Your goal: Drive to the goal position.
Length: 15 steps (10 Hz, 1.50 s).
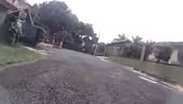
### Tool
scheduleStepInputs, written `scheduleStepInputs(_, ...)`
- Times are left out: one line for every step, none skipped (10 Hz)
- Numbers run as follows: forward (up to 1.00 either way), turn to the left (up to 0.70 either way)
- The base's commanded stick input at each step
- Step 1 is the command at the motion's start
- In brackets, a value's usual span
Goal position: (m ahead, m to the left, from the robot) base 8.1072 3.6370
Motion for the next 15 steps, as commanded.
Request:
scheduleStepInputs(0.7, 0.0)
scheduleStepInputs(0.7, 0.0)
scheduleStepInputs(0.7, 0.0)
scheduleStepInputs(0.7, 0.0)
scheduleStepInputs(0.7, 0.0)
scheduleStepInputs(0.7, 0.0)
scheduleStepInputs(0.7, 0.0)
scheduleStepInputs(0.7, 0.0)
scheduleStepInputs(0.7, 0.0)
scheduleStepInputs(0.7, 0.0)
scheduleStepInputs(0.7, 0.0)
scheduleStepInputs(0.7, 0.0)
scheduleStepInputs(0.7, 0.0)
scheduleStepInputs(0.7, 0.0)
scheduleStepInputs(0.7, 0.0)
